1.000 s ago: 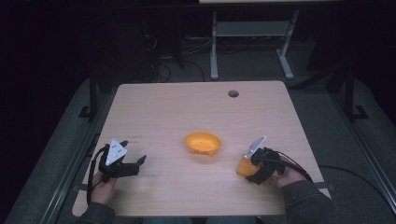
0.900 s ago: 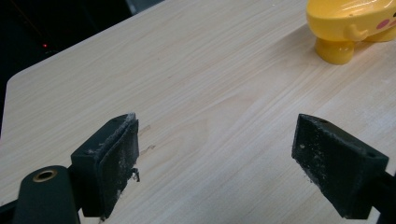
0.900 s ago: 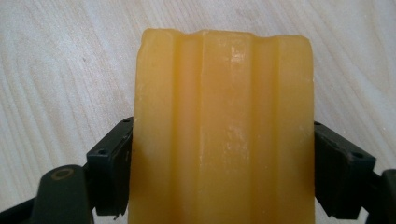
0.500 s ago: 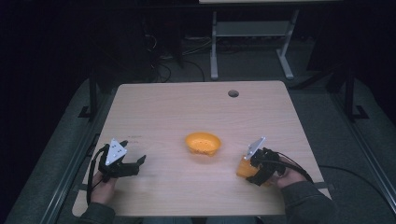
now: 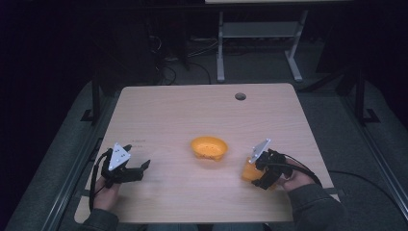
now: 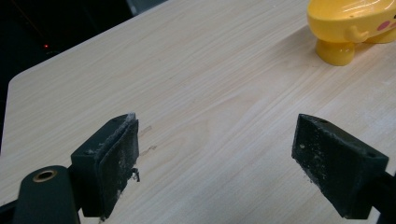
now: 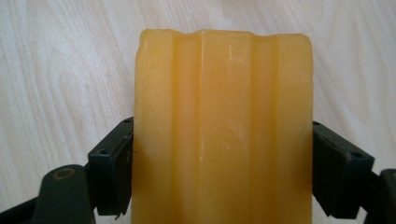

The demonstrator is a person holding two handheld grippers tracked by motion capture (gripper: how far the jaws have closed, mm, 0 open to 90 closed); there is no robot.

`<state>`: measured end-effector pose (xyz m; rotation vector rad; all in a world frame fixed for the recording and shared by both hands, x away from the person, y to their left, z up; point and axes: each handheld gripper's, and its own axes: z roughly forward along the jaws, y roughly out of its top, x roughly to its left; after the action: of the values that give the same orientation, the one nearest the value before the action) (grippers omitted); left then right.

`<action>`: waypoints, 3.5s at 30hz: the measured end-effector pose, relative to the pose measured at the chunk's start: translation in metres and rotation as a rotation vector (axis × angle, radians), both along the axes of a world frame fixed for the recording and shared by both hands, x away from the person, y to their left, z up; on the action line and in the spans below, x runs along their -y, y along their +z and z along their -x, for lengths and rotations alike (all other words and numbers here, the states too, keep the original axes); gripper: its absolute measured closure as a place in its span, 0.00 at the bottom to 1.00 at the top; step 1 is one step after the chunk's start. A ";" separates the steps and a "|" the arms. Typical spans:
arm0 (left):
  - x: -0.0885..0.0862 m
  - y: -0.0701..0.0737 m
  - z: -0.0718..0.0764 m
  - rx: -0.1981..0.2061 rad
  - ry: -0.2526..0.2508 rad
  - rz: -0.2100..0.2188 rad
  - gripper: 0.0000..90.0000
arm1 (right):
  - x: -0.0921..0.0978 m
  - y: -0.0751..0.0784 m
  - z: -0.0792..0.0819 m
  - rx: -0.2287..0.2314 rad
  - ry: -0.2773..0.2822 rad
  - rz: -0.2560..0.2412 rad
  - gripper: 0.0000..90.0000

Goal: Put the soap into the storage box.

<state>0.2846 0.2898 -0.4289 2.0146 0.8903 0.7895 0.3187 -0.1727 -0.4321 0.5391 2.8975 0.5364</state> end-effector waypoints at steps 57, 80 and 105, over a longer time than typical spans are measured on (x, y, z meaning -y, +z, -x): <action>-0.001 0.001 0.000 0.000 0.003 -0.002 0.16 | -0.059 0.053 -0.040 0.077 0.126 0.013 0.23; -0.001 0.002 0.000 0.002 0.002 0.000 0.16 | -0.095 0.060 -0.064 0.075 0.176 -0.019 0.23; -0.002 0.002 0.000 0.005 0.005 0.007 0.16 | -0.136 0.063 -0.091 0.033 0.227 0.013 0.23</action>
<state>0.2846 0.2920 -0.4266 2.0046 0.8941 0.7929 0.4099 -0.0366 -0.3691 0.1982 2.9457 0.5489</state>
